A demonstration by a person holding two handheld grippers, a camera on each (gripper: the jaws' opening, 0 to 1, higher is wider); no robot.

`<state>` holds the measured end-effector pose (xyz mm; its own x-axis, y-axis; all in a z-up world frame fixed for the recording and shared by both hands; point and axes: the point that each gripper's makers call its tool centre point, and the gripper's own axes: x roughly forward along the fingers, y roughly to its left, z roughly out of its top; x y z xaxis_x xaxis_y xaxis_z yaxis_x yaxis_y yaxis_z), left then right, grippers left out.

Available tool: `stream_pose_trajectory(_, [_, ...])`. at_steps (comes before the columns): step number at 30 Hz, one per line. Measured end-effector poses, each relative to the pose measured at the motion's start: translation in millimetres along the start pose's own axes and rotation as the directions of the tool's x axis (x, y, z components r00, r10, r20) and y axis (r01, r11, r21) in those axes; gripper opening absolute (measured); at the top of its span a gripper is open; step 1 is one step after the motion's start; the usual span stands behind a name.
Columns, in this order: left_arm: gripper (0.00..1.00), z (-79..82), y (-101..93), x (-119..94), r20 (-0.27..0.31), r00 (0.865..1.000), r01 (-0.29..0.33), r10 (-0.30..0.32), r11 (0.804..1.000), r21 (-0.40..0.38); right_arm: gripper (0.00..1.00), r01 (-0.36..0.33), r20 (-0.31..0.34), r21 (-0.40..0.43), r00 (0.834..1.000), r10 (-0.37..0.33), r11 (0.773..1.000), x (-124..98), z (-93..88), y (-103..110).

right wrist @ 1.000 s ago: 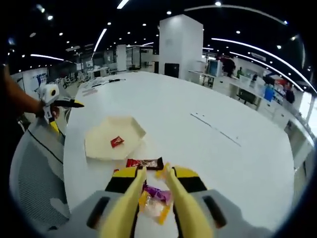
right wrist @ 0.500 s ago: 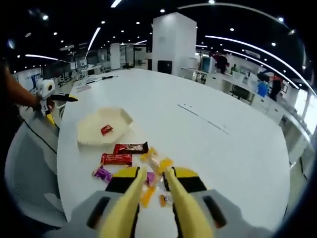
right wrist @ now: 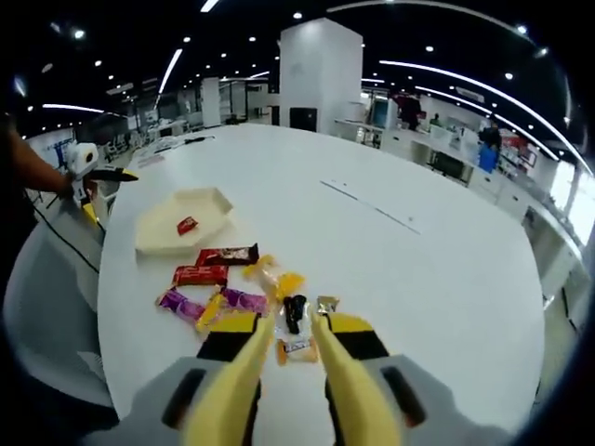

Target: Place the target food into the container with the food tongs after gripping and lifting it, then release it inside without dropping or visibly crushing the food.

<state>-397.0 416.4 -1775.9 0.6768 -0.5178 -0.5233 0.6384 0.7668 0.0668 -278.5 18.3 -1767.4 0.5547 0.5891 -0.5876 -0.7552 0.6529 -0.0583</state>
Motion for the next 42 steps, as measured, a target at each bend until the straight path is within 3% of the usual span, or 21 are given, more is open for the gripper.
stream_pose_trajectory(19, [1.00, -3.7, -0.1, 0.9, -0.021, 1.000, -0.002, 0.002, 1.000, 0.000, 0.25, 0.004, -0.030, 0.087, 1.000, -0.002, 0.996, 31.6, -36.4, -6.6])
stream_pose_trajectory(25, [0.99, -4.9, -0.8, 1.4, -0.028, 1.000, 0.002, -0.002, 1.000, 0.000, 0.26, 0.002, -0.077, 0.082, 0.997, 0.005, 0.997, 39.6, -51.3, -3.8])
stream_pose_trajectory(29, [0.99, -5.2, -0.9, 1.9, -0.029, 1.000, 0.003, -0.004, 1.000, -0.002, 0.23, 0.013, -0.068, 0.119, 0.998, -0.005, 0.993, 37.9, -49.7, -5.7])
stream_pose_trajectory(34, [0.99, -5.3, -0.9, 2.4, -0.029, 1.000, 0.004, -0.005, 1.000, -0.006, 0.19, 0.041, -0.113, 0.061, 0.993, -0.034, 0.997, 41.5, -48.5, -5.4])
stream_pose_trajectory(42, [0.99, -5.1, -0.5, 2.2, -0.026, 1.000, 0.004, -0.004, 1.000, -0.009, 0.19, 0.056, -0.105, 0.101, 0.993, -0.045, 0.993, 36.9, -38.0, -6.2])
